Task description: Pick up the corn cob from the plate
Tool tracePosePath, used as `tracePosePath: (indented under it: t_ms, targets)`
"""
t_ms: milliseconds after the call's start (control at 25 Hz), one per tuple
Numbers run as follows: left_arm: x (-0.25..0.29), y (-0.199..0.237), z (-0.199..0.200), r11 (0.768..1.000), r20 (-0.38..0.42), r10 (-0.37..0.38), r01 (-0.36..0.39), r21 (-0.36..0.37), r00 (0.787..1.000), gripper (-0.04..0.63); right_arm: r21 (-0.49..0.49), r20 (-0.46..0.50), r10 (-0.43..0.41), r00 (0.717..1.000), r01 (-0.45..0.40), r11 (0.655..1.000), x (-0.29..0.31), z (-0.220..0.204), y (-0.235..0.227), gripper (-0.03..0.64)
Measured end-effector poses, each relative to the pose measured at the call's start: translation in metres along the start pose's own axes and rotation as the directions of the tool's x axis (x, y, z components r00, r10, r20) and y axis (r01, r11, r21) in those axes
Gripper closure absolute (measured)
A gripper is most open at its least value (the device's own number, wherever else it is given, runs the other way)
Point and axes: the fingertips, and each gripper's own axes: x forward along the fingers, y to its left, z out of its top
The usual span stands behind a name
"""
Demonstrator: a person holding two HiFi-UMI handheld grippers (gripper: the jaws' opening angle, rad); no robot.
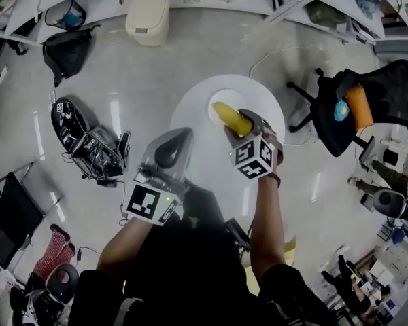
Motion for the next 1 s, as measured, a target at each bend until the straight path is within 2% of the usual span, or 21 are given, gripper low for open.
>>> tracePosePath:
  t_ms: [320,600,760,1000]
  targets:
    - [-0.011,-0.017,0.023,0.999,0.027,-0.015,0.014,0.037,1.000,0.589,0.127,0.097,-0.066,0.993,0.053,0.990,-0.040,0.017,-0.007,0.370]
    - [-0.021,-0.044,0.037,0.997,0.047,-0.059,0.057,0.058,0.997,0.589,0.219,0.164,-0.120,0.979,0.083,0.972,-0.070,0.024,-0.008,0.370]
    - [-0.029,-0.058,0.046,0.995,0.069,-0.073,0.068,0.077,0.995,0.589,0.307,0.209,-0.161,0.965,0.091,0.947,-0.092,0.025,-0.006,0.370]
    - [-0.041,-0.074,0.062,0.991,0.102,-0.101,0.090,0.102,0.990,0.589,0.441,0.276,-0.233,0.932,0.092,0.893,-0.122,0.029,-0.005,0.370]
